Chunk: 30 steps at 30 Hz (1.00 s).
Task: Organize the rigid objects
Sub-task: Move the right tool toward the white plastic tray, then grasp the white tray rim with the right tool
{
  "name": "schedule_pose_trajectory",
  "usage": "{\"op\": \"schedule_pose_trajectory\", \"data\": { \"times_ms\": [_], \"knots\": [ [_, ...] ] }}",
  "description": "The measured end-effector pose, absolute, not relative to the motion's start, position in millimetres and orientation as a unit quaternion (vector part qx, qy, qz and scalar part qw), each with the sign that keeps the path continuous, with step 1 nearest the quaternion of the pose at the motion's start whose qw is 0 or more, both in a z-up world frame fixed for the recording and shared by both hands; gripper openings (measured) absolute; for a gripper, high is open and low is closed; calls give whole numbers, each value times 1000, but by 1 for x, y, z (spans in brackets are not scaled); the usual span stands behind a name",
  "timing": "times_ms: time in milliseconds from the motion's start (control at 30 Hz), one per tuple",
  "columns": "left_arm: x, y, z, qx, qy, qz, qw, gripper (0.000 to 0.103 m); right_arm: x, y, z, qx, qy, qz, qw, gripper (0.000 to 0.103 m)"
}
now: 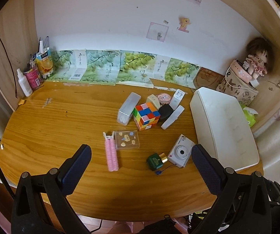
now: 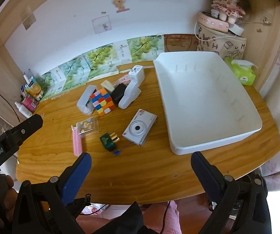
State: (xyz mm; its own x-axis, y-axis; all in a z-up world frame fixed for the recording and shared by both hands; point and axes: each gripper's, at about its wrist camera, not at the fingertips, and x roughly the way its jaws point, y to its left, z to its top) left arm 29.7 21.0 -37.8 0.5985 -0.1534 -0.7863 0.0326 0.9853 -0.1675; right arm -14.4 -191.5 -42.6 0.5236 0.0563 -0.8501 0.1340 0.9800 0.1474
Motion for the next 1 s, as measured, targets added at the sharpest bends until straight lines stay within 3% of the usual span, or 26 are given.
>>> {"op": "schedule_pose_trajectory", "data": {
  "times_ms": [233, 1000],
  "knots": [
    [52, -5, -48, -71, 485, -5, 871, 102, 2, -238, -38, 116, 482, -27, 868, 95],
    [75, -42, -107, -136, 596, 88, 787, 102, 60, -375, -68, 178, 516, -57, 836, 66]
  ]
}}
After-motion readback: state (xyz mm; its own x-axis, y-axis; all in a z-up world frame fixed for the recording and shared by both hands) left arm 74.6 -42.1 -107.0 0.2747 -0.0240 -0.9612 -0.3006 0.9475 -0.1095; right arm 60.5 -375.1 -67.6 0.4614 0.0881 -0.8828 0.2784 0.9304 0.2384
